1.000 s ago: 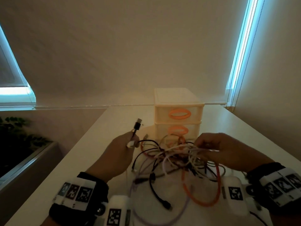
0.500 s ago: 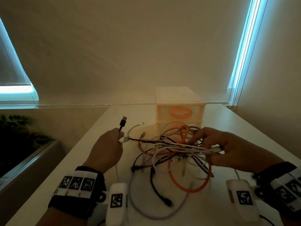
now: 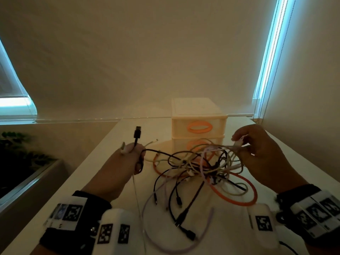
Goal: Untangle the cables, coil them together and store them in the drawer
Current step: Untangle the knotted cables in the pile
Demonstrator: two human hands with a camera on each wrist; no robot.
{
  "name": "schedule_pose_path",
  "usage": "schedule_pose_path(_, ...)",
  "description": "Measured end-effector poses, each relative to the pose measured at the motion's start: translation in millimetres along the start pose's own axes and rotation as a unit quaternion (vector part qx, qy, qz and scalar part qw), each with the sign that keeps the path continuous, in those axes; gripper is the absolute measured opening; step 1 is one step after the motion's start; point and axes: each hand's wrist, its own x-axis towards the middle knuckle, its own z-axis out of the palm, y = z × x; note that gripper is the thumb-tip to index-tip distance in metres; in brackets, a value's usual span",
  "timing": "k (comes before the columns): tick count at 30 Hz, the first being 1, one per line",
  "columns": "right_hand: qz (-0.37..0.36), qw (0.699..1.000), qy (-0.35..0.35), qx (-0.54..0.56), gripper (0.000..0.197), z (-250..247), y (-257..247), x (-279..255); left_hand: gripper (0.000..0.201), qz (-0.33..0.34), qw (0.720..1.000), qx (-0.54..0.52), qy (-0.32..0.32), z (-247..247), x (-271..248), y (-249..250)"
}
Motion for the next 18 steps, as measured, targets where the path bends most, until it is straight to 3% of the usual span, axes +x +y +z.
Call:
schedule_pose_path(3, -0.059, 0.996, -0.007, -0.071, 0.047, -3.4, 1.6, 1.5, 0.032, -0.034, 0.990, -0.120, 0.064, -12.3, 4.5, 3.9)
schedule_pose_path(7, -0.030, 0.997, 0.027, -0.066, 0.054, -16.8, 21.4, 4.3, 0.030, -0.056, 0.986, -0.127, 0.096, -27.1, 7.5, 4.8)
schedule_pose_path(11, -0.009, 0.992, 0.087, -0.090, 0.033, -22.5, 38.3, 3.3, 0.030, -0.054, 0.983, -0.106, 0.139, -30.4, 9.3, 5.8)
schedule_pose_path(13, 0.010, 0.989, 0.106, -0.104, 0.036, -22.7, 41.3, 5.2, 0.031, -0.039, 0.985, -0.085, 0.147, -27.3, 9.6, 2.9)
schedule_pose_path(15, 0.059, 0.995, 0.064, -0.058, 0.044, -27.3, 38.1, 7.7, 0.031, -0.026, 0.990, -0.026, 0.133, -20.4, 7.7, -0.9)
schedule_pose_path(18, 0.105, 0.989, -0.084, 0.068, 0.070, -31.1, 20.4, 3.3, 0.034, -0.022, 0.995, 0.071, 0.065, -3.3, 0.0, -5.0)
